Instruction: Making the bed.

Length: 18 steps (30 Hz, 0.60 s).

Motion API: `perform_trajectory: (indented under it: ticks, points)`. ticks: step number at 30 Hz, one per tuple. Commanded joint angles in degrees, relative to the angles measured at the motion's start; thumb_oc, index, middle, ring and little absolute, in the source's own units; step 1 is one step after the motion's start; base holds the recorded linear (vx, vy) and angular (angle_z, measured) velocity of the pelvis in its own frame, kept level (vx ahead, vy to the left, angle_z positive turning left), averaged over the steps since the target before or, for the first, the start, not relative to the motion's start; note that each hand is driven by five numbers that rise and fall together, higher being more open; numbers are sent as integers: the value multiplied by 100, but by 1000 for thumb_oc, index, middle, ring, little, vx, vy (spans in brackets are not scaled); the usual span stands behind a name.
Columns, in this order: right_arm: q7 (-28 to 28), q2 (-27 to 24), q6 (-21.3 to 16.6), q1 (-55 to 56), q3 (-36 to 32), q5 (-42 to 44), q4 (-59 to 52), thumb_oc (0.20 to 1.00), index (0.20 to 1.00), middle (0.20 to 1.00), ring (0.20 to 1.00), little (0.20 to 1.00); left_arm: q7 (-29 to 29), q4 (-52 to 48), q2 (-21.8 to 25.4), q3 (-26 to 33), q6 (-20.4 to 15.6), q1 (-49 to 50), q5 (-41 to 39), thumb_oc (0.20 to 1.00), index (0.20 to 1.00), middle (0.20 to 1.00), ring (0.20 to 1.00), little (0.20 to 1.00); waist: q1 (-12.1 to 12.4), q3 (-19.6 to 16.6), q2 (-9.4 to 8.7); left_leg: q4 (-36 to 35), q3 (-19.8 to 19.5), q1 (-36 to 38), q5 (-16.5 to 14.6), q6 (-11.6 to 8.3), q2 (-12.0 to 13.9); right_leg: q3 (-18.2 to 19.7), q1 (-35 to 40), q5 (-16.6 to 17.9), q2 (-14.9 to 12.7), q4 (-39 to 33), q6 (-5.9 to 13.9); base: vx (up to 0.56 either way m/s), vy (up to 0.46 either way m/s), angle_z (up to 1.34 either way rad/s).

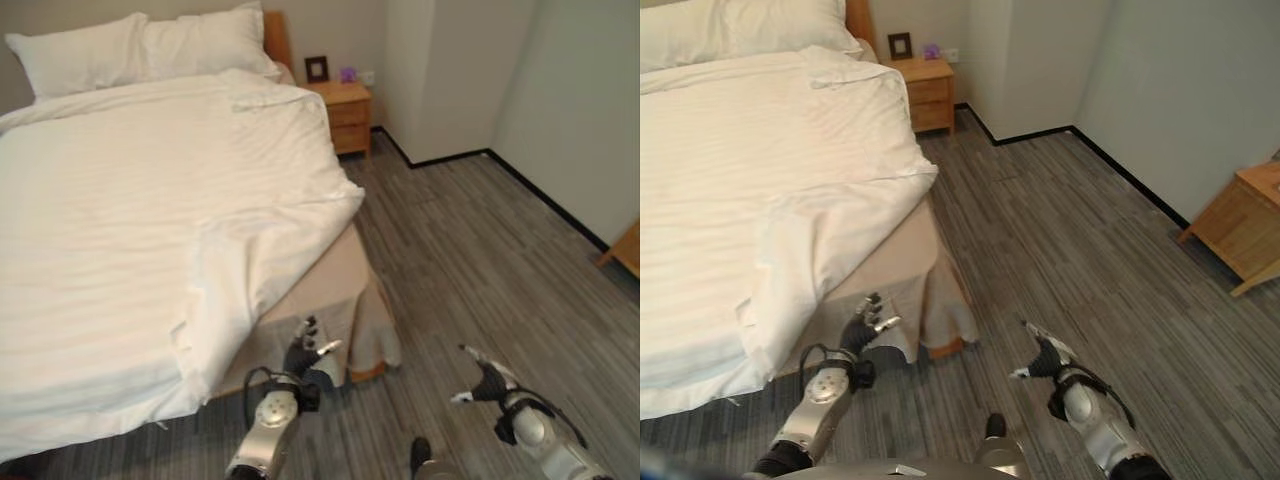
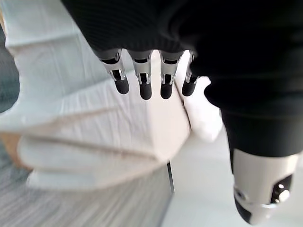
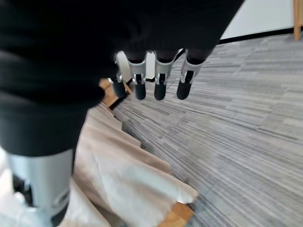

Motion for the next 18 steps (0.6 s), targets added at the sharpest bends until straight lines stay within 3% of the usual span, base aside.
perform_trajectory:
  ticks: [1, 2, 3, 4, 5, 6, 7, 9, 10, 11, 13, 14, 15, 16, 17, 18]
  points:
    - [-96, -234, -150, -143, 23, 92, -368, 1000, 1000, 1000, 1000, 1000, 31, -638, 191, -150, -305, -54, -379, 1000, 1000, 1000, 1000, 1000, 80, 80, -213, 1258, 917, -95, -185, 270, 210, 192, 842, -311, -401, -838, 112, 150, -265, -2]
    - [-95, -236, -147, -140, 24, 92, -373, 1000, 1000, 1000, 1000, 1000, 29, -642, 192, -148, -304, -50, -382, 1000, 1000, 1000, 1000, 1000, 99, 97, -198, 1295, 931, -83, -206, 265, 239, 213, 851, -313, -381, -838, 107, 312, -251, -4]
    - [-96, -371, -87, -236, -8, -31, -555, 1000, 1000, 1000, 1000, 1000, 96, -811, 104, -154, -365, 18, -492, 1000, 1000, 1000, 1000, 1000, 254, 223, -105, 1153, 1182, -611, -646, 374, -109, 424, 1133, -511, -282, -838, 62, 220, -118, -10]
    - [-94, -375, -84, -236, -12, -30, -561, 1000, 1000, 1000, 1000, 1000, 99, -815, 101, -155, -363, 16, -490, 1000, 1000, 1000, 1000, 1000, 259, 209, -117, 1127, 1207, -618, -632, 402, -136, 431, 1106, -493, -307, -838, 68, 333, -114, -42]
    - [-140, -362, -138, -248, -50, -39, -623, 1000, 1000, 1000, 1000, 1000, 135, -901, 54, -140, -424, 26, -417, 1000, 1000, 1000, 1000, 1000, 307, 181, -49, 498, 1285, -727, -831, 467, -474, 467, 1206, -578, -229, -838, 112, 95, 16, -48]
    - [-141, -364, -139, -249, -49, -39, -623, 1000, 1000, 1000, 1000, 1000, 137, -902, 51, -139, -425, 25, -414, 1000, 1000, 1000, 1000, 1000, 317, 170, -64, 438, 1318, -715, -792, 492, -507, 480, 1180, -555, -254, -838, 116, 218, 17, -50]
    - [-236, -336, -196, -250, -62, -59, -652, 1000, 1000, 1000, 1000, 1000, 217, -1025, 50, -137, -492, 12, -293, 1000, 1000, 1000, 1000, 1000, 368, 118, -25, -180, 1665, -808, -985, 611, -781, 445, 1305, -625, -176, -838, 155, 160, 18, -34]
    - [-384, -307, -228, -248, -63, -132, -577, 1000, 1000, 1000, 1000, 1000, 411, -1270, 147, -149, -583, -90, 32, 1000, 1000, 1000, 1000, 1000, 387, 90, -45, -353, 1891, -773, -1084, 552, -793, 340, 1500, -759, -191, -823, 168, 220, 16, -15]
    - [-406, -286, -242, -255, -60, -143, -561, 1000, 1000, 1000, 1000, 1000, 443, -1293, 152, -155, -577, -83, 72, 1000, 1000, 1000, 1000, 1000, 385, 115, -57, -365, 1999, -787, -991, 625, -767, 307, 1466, -701, -182, -820, 149, 317, 79, 17]
    - [-567, -136, -259, -177, 30, -394, -152, 1000, 1000, 1000, 1000, 1000, 932, -1416, 348, -144, -672, -475, 790, 1000, 1000, 1000, 1000, 1000, 340, -27, -22, -1278, 1862, -245, -1161, 900, -1161, 129, 1496, -741, -138, -352, 294, 180, 74, 22]
    - [-583, -75, -295, -98, 67, -408, 27, 1000, 1000, 1000, 1000, 1000, 1230, -1367, 465, -102, -615, -832, 1044, 1000, 1000, 1000, 1000, 1000, 267, -60, -35, -1556, 1880, -40, -1182, 977, -1248, 23, 1354, -692, -168, 90, 400, 210, 61, 28]
    - [-540, -34, -310, -54, 138, -408, 313, 1000, 1000, 1000, 1000, 1000, 1509, -1302, 749, 8, -486, -1352, 1428, 1000, 1000, 1000, 1000, 1000, 148, -75, -57, -2017, 1869, 344, -1246, 1140, -1413, -39, 868, -384, -336, 1092, 754, 134, 39, 39]
    - [-543, -28, -313, -70, 140, -409, 323, 1000, 1000, 1000, 1000, 1000, 1514, -1299, 752, 11, -481, -1364, 1434, 1000, 1000, 1000, 1000, 1000, 147, -72, -72, -2052, 1875, 350, -1235, 1155, -1446, -26, 832, -408, -366, 1150, 770, 152, 70, 49]
    - [-433, -59, -309, -49, 243, -451, 335, 1000, 1000, 1000, 1000, 1000, 1710, -1284, 1091, 39, -368, -1922, 1845, 1000, 1000, 1000, 1000, 1000, -7, 56, -44, -2287, 1703, 560, -1216, 1248, -1508, 163, 225, 149, -521, 2285, 1062, 72, 59, 69]
    - [-398, -65, -317, -76, 261, -449, 290, 1000, 1000, 1000, 1000, 1000, 1854, -1268, 1233, 62, -345, -2191, 2030, 1000, 1000, 1000, 1000, 1000, -90, 114, -32, -2427, 1652, 623, -1170, 1268, -1503, 361, -157, 188, -520, 2824, 1072, 75, 50, 71]
    - [-398, -64, -317, -78, 261, -448, 291, 1000, 1000, 1000, 1000, 1000, 1854, -1266, 1234, 61, -346, -2193, 2030, 1000, 1000, 1000, 1000, 1000, -85, 109, -38, -2430, 1657, 619, -1168, 1269, -1510, 370, -172, 182, -527, 2838, 1073, 42, 22, 80]
